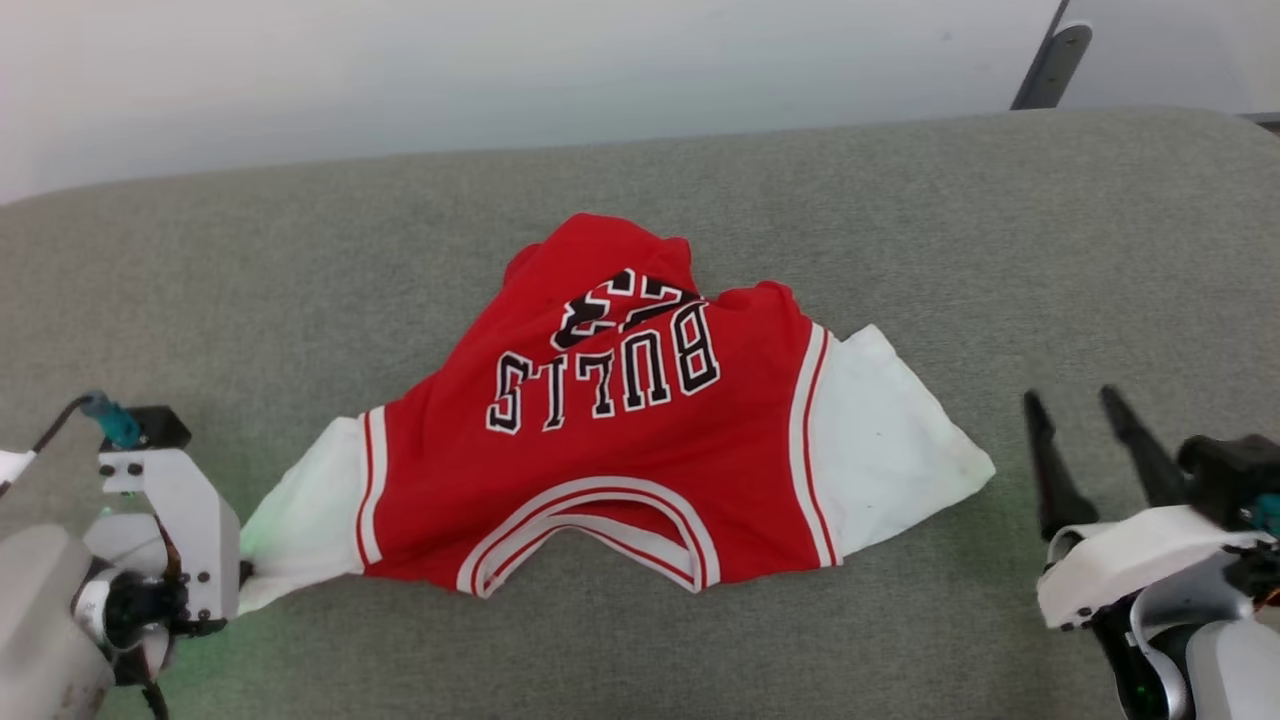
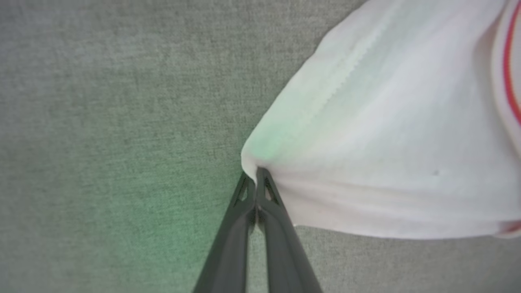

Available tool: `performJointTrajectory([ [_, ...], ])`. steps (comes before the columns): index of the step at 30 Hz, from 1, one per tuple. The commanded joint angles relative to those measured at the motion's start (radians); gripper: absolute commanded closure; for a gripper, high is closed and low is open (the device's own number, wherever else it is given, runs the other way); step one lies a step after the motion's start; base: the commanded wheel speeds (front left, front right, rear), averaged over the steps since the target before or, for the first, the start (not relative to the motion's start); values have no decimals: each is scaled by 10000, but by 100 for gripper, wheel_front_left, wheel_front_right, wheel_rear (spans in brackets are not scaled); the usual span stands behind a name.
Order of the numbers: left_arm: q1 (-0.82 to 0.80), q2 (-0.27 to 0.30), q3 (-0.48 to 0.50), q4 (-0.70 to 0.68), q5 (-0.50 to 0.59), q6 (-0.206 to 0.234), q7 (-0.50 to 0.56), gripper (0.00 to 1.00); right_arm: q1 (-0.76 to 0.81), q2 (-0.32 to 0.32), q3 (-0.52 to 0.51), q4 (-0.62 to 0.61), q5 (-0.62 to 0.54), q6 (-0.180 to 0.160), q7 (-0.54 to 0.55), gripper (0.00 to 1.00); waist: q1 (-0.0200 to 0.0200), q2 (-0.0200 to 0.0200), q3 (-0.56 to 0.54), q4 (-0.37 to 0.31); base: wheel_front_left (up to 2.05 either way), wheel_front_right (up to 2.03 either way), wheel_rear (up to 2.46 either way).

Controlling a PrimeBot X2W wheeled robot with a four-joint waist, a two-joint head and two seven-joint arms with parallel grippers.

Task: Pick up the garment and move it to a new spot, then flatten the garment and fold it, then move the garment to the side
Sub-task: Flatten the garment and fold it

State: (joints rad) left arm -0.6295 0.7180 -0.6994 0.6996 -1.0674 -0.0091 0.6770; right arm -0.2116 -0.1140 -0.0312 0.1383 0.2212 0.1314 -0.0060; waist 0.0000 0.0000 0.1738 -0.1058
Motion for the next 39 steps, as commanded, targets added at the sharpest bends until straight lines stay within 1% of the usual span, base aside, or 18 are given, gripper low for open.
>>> performJointTrajectory([
  [1, 93, -256, -128, 118, 58, -63, -72, 100, -28, -51, 68, 83, 113, -16, 228, 0, 0, 0, 81, 97, 0, 0, 0],
  [8, -496, -591, -164, 365, 280, -391, -560, 100, -577, -606, 491, 956, 730, -16, 2566, 0, 0, 0, 365, 497, 0, 0, 0],
  [12, -771, -781, -246, 539, 392, -542, -696, 100, -974, -751, 589, 1551, 1018, -15, 3693, 0, 0, 0, 530, 730, 0, 0, 0],
  [14, -903, -886, -287, 631, 440, -609, -728, 100, -1144, -860, 654, 1798, 1015, -15, 4151, 0, 0, 0, 597, 830, 0, 0, 0],
  [20, -1186, -1124, -381, 883, 509, -813, -932, 100, -1438, -916, 1120, 2718, 1066, -13, 5410, 0, 0, 0, 716, 1033, 0, 0, 0],
  [21, -1229, -1149, -394, 921, 509, -836, -955, 100, -1469, -928, 1231, 2839, 1072, -13, 5577, 100, 0, 0, 727, 1051, 0, 0, 0],
  [25, -1521, -1162, -376, 965, 508, -936, -1029, 100, -1837, -960, 1303, 2815, 1356, -12, 5751, 100, 0, 0, 705, 1097, 0, 0, 0],
  [30, -2346, -1031, -386, 599, 746, -996, -1060, 100, -2726, -1190, 1019, 2174, 2119, -13, 5747, 100, 0, 0, 448, 1162, 0, 0, 0],
  [32, -2717, -1059, -330, 365, 809, -1002, -1078, 100, -3059, -1184, 924, 1909, 2531, -13, 5781, 100, 0, 0, 262, 1188, 0, 0, 0],
  [36, -3520, -1130, -289, -128, 1012, -932, -1101, 100, -3926, -1362, 862, 1436, 3078, -13, 5846, 100, 0, 0, -185, 1259, 0, 0, 0],
  [39, -4110, -1211, -194, -405, 1126, -867, -1176, 100, -4589, -1367, 907, 1208, 3318, -13, 5724, 100, 0, 0, -513, 1314, 0, 0, 0],
])
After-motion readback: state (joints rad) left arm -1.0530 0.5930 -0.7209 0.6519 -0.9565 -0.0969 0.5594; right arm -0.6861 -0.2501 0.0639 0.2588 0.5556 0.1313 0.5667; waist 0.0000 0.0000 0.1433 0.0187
